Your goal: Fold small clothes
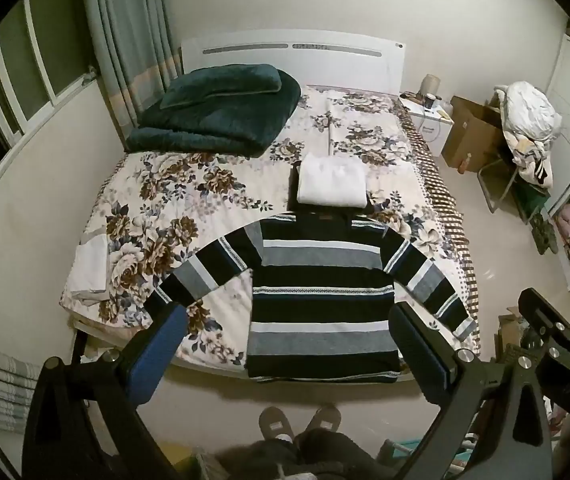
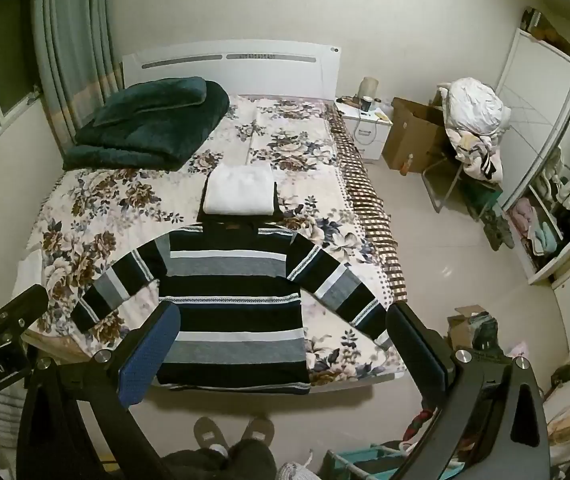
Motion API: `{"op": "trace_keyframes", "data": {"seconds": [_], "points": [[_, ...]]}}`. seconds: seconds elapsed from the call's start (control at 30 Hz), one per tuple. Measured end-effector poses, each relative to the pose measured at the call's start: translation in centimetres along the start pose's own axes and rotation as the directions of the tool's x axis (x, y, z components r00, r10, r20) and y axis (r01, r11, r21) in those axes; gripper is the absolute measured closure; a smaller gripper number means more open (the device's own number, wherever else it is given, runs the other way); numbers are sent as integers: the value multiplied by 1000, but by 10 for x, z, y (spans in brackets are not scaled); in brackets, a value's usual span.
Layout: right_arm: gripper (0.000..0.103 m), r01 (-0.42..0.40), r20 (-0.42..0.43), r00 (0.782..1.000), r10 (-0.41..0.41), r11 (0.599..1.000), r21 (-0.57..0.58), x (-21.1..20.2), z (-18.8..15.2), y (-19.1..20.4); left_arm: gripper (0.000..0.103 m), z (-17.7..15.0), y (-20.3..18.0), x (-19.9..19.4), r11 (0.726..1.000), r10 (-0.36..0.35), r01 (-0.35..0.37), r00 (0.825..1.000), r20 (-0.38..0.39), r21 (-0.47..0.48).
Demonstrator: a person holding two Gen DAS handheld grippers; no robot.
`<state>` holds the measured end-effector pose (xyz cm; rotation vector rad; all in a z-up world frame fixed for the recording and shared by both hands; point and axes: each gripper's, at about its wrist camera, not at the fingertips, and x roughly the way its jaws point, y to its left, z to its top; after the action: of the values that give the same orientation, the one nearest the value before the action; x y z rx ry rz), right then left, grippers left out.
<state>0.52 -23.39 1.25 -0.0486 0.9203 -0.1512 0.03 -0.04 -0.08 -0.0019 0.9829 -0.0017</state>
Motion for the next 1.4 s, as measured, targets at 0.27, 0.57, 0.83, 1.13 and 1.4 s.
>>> {"op": "trace_keyframes", "data": {"seconds": [0.27,0.57,0.83,1.13,1.4], "points": [[0,-9,8,1000,9,1000,6,-3,0,-2,0,-1,-1,-1,1000,7,-7,1000,18,1],[0,-11,12,1000,11,1000,8,-6,0,-3,0,-1,-1,-1,1000,4,-4,1000,20,2],[0,-12,15,1000,12,1000,8,-8,0,-4,0,-1,0,-1,1000,-1,1,1000,22,3],[0,-13,20,1000,13,1000,9,-12,1,-3,0,6,-6,-9,1000,3,-3,1000,30,1],[0,-13,24,1000,13,1000,9,-15,0,-3,0,6,-6,-9,1000,0,0,999,33,0]]}}
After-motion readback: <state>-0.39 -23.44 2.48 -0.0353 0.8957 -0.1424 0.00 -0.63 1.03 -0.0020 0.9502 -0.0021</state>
